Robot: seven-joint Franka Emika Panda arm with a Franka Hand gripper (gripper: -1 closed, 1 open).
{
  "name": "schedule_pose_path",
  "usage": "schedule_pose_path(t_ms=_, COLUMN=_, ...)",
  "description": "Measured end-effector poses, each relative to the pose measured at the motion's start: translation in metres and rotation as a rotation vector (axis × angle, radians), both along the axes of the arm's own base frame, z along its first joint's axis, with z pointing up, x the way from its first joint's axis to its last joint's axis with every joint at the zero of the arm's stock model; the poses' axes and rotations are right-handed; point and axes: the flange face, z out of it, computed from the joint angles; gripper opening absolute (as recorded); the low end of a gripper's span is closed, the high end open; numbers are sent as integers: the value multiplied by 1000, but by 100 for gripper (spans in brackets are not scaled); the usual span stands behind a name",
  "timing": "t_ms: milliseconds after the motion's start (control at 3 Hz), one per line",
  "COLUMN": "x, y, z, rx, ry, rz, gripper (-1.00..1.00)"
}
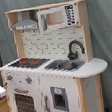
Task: Play with the kitchen
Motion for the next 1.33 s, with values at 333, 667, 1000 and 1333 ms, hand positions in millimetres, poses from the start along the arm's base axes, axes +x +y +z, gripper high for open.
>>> schedule_pose_path(t_ms=333, x=19, y=11, z=2, rx=61, ry=-10, rz=8, gripper=100)
schedule_pose_path(t_ms=667, x=37, y=20, z=2, rx=142, ry=-19, rz=17, gripper=100)
schedule_pose_path(t_ms=1000, x=54, y=24, z=-4, rx=234, ry=-22, rz=23, gripper=100)
schedule_pose_path(t_ms=1333, x=65, y=24, z=-12, rx=326, ry=-21, rz=31, gripper=100)
